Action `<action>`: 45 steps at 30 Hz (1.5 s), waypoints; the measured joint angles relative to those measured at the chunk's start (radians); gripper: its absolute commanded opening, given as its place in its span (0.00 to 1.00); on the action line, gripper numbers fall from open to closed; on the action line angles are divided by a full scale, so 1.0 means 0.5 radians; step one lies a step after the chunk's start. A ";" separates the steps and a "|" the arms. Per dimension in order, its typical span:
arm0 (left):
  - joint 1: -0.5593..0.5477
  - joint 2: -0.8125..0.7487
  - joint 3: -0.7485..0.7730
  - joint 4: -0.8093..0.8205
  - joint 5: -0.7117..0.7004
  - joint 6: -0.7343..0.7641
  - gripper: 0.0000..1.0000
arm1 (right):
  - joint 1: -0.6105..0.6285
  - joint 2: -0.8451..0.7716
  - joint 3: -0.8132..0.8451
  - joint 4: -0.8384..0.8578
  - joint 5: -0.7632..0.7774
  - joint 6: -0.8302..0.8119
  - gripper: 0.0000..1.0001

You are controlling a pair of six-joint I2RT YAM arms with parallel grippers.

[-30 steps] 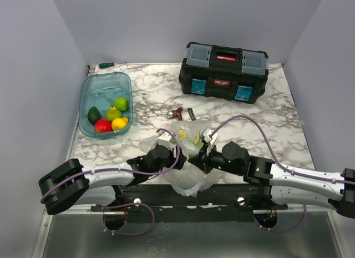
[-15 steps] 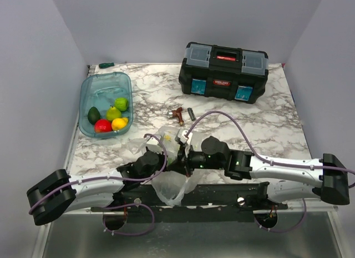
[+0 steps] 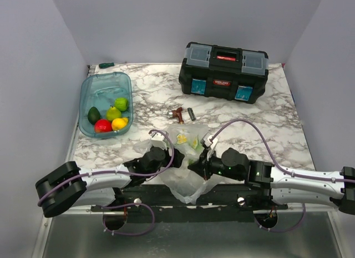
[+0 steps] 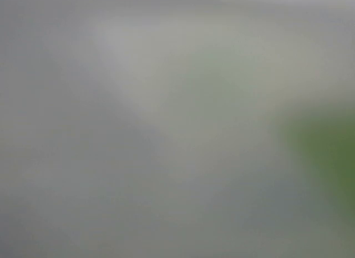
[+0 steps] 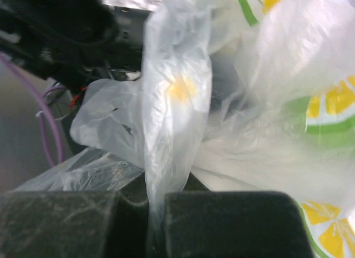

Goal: Take the fake fruits out of the plastic bag
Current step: Adjust the plastic bag at the center of the board.

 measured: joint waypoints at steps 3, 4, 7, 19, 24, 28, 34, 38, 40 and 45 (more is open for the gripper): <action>-0.004 0.062 0.026 0.068 0.036 0.000 0.82 | 0.001 0.000 0.021 -0.176 0.227 0.118 0.28; -0.008 0.072 0.034 0.073 0.044 0.000 0.82 | 0.001 0.009 0.034 -0.240 0.288 0.164 0.38; -0.010 0.083 0.047 0.089 0.068 0.002 0.81 | 0.001 0.094 0.128 -0.521 0.468 0.363 0.60; -0.010 0.094 0.112 0.090 0.084 0.069 0.79 | 0.000 0.449 0.805 -1.545 0.985 1.007 0.99; -0.010 0.093 0.115 0.077 0.085 0.091 0.79 | 0.000 0.681 1.022 -1.575 1.111 0.961 1.00; -0.010 0.077 0.115 0.055 0.085 0.092 0.79 | -0.001 0.763 1.090 -1.515 1.197 0.907 1.00; -0.010 0.023 0.115 0.045 0.083 0.092 0.79 | -0.189 0.801 0.883 -1.279 1.467 0.875 0.73; -0.010 0.019 0.114 0.045 0.084 0.095 0.79 | -0.301 0.759 0.465 -0.845 1.434 0.663 0.47; -0.010 0.017 0.114 0.045 0.084 0.096 0.79 | -0.323 0.700 0.273 -0.602 1.325 0.556 0.26; -0.010 0.013 0.114 0.046 0.092 0.130 0.81 | -0.403 0.484 -0.026 -0.106 0.953 0.424 0.01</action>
